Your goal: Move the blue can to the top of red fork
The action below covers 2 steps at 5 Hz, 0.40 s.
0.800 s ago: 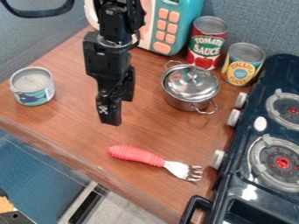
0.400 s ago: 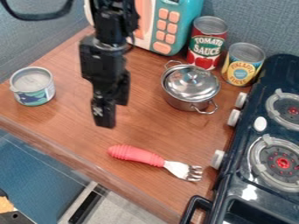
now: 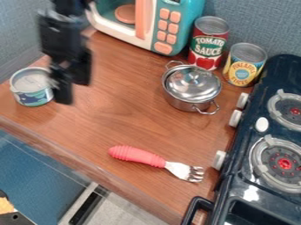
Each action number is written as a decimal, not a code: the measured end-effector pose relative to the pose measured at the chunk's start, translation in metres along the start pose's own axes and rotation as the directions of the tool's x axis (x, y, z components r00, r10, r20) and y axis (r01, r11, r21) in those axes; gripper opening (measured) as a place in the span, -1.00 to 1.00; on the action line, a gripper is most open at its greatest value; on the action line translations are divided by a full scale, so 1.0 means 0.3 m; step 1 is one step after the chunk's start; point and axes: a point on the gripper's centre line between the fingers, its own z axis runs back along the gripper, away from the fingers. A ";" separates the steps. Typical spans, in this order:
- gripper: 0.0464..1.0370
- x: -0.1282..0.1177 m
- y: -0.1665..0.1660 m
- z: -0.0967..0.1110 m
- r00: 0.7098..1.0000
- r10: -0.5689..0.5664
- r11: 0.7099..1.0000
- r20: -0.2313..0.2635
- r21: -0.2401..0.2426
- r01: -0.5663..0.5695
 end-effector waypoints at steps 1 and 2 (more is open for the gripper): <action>0.93 0.169 0.009 0.010 0.998 0.064 0.998 0.023 -0.008 -0.064; 0.93 0.307 0.003 0.013 0.994 0.104 0.994 0.020 -0.033 -0.103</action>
